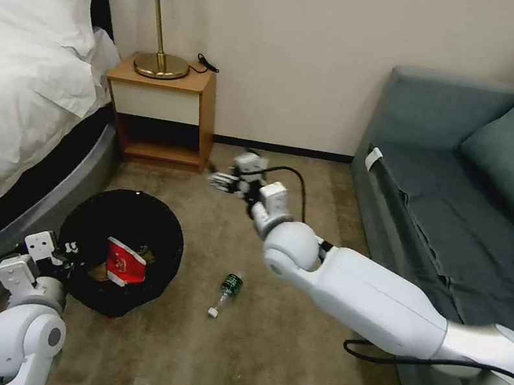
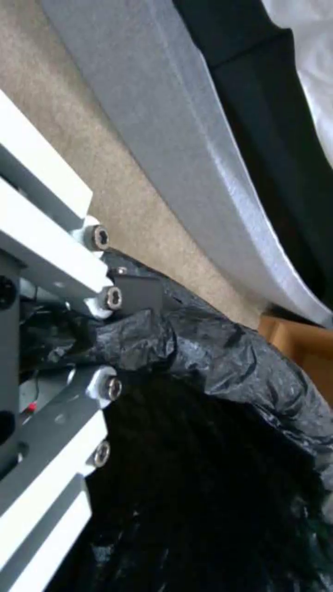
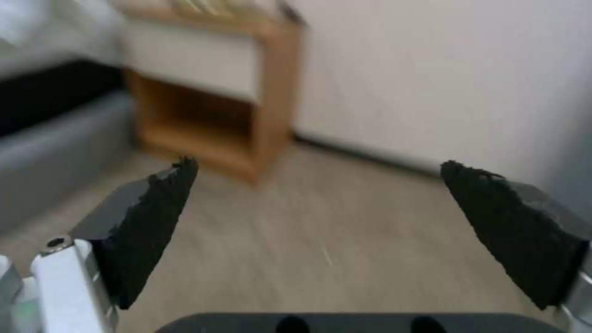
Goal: Pick up the trash bin, then pick up the garbage on the floor and place it into the trash bin.
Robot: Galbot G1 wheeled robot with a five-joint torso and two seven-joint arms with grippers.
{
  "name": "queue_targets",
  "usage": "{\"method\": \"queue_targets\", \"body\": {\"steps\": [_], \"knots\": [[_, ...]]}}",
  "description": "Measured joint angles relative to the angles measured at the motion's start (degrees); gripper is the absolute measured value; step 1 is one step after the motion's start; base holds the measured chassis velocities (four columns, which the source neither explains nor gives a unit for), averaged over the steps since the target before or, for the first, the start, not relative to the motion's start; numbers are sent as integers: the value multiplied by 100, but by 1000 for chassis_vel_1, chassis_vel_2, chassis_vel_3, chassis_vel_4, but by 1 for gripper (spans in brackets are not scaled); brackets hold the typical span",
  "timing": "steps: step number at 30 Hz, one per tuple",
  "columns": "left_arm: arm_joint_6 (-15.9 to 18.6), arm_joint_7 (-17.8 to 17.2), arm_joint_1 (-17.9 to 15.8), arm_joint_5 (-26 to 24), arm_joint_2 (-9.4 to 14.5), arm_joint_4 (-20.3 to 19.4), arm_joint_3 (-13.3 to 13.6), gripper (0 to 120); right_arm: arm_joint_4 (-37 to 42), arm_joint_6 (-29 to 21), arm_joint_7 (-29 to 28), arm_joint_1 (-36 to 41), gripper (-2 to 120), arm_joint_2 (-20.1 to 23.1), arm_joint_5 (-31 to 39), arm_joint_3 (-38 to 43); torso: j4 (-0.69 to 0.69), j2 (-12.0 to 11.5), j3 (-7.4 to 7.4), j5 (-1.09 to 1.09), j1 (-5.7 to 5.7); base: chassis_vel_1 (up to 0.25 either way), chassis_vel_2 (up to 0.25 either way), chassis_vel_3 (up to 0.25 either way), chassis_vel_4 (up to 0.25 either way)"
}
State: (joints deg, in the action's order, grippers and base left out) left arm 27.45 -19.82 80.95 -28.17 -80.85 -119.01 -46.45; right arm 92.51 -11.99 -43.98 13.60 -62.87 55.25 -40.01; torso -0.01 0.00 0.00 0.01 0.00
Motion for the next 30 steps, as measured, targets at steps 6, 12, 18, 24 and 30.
{"method": "queue_targets", "body": {"steps": [6, 12, 18, 24, 30], "knots": [[56, -40, 4, 2, 38, 12, -13, 3, -339, -528, -958, 617, 100, -505, 971, 50, 2, 0, 0, -1, 0, 0, 0, 0, 0], [73, -50, 64, 48, 3, -40, -1, 3, -619, -620, -1456, 1046, 100, -878, 1769, -103, 2, 0, 0, -1, 0, 0, 0, 0, 0], [75, -55, 123, 87, -39, -125, 14, 3, -1227, -605, -1468, 1290, 100, -1249, 1904, -268, 1, 0, 0, -2, 0, 0, 0, 0, 0], [75, -60, 167, 96, -46, -169, -10, 3, -2079, -481, -1188, 1377, 100, -1622, 1765, -398, 2, 0, 0, -1, 0, 0, 0, 0, 0], [75, -60, 199, 99, -69, -197, -46, 3, -3037, -306, -774, 1369, 100, -2004, 1627, -593, 2, 0, 0, -1, 0, 0, 0, 0, 0]]}}
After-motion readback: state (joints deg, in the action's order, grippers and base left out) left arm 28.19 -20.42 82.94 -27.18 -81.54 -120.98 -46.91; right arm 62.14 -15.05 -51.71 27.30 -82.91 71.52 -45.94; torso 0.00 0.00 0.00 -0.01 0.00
